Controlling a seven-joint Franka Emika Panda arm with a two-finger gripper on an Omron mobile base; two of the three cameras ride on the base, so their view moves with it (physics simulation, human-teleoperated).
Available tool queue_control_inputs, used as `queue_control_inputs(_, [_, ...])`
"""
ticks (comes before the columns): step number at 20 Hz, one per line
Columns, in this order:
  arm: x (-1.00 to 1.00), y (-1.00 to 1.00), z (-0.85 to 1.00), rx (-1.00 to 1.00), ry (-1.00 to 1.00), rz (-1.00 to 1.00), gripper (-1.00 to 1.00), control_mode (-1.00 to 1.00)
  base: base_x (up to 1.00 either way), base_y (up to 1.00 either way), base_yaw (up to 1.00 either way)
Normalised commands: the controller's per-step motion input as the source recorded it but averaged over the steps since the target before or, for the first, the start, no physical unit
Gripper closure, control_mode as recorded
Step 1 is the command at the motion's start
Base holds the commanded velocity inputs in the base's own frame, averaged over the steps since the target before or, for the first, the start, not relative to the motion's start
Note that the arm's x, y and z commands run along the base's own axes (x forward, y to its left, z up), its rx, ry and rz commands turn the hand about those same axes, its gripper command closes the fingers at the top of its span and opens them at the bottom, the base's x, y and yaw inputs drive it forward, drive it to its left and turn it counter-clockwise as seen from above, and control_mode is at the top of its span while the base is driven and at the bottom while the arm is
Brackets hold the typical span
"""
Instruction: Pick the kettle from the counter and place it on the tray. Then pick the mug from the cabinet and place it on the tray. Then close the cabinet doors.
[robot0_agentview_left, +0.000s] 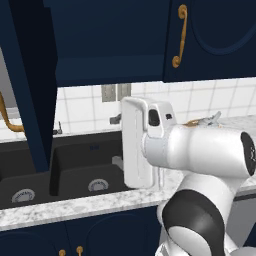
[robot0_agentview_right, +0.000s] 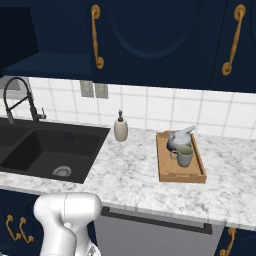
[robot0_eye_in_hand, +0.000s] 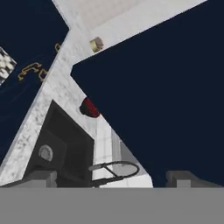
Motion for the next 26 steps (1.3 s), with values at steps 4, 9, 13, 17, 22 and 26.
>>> queue_control_inputs(4, [-0.64, 0.62, 0.17, -0.02, -0.14, 0.10, -1.00, -1.00, 0.00, 0.00, 0.00])
queue_control_inputs(9, [-0.47, 0.61, 0.17, -0.07, -0.07, 0.01, -1.00, -1.00, 0.00, 0.00, 0.00])
queue_control_inputs(13, [-0.37, 0.57, 0.15, -0.14, -0.08, 0.06, -1.00, -1.00, 0.00, 0.00, 0.00])
queue_control_inputs(17, [-0.39, 0.54, 0.18, -0.16, -0.16, 0.01, -1.00, -1.00, 0.00, 0.00, 0.00])
queue_control_inputs(22, [-0.33, 0.38, 0.24, -0.14, -0.07, 0.00, -1.00, -1.00, 0.00, 0.00, 0.00])
queue_control_inputs(26, [0.04, 0.50, 0.15, -0.19, -0.08, -0.02, -1.00, -1.00, 0.00, 0.00, 0.00])
